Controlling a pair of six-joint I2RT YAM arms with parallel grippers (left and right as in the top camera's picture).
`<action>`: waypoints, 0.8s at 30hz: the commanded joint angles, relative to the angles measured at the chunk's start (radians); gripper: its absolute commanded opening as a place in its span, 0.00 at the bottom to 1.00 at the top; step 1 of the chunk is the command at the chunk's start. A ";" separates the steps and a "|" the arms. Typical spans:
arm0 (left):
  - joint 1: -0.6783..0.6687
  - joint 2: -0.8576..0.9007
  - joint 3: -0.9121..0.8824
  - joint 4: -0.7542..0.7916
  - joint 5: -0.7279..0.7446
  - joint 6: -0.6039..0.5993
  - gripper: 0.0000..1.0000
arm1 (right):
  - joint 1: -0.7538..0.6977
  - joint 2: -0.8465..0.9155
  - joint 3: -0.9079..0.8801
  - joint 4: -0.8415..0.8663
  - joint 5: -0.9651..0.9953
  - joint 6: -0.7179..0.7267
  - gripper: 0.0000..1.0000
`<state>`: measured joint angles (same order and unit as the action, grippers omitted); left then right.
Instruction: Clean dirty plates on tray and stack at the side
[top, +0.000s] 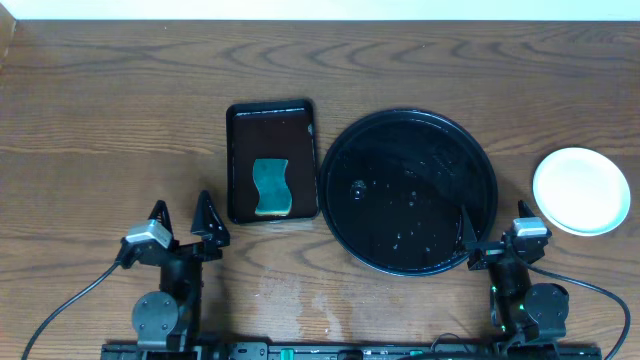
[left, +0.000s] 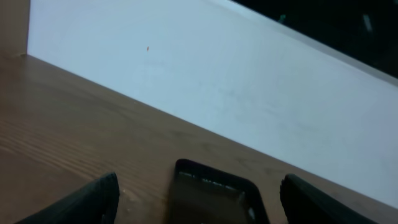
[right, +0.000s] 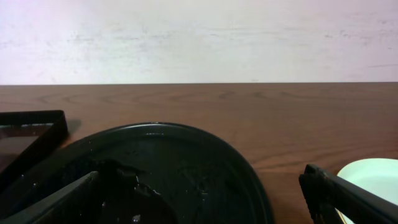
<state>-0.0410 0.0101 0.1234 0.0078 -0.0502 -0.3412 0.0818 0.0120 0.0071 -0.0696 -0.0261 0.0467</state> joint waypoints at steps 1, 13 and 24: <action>0.005 -0.009 -0.066 0.040 0.013 0.011 0.83 | 0.004 -0.005 -0.002 -0.004 0.003 -0.011 0.99; 0.004 -0.009 -0.119 0.031 0.013 0.004 0.84 | 0.004 -0.005 -0.002 -0.004 0.003 -0.011 0.99; 0.004 -0.005 -0.119 -0.078 0.013 0.005 0.83 | 0.004 -0.005 -0.002 -0.004 0.003 -0.011 0.99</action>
<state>-0.0410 0.0101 0.0135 -0.0177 -0.0280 -0.3397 0.0818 0.0120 0.0071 -0.0696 -0.0261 0.0467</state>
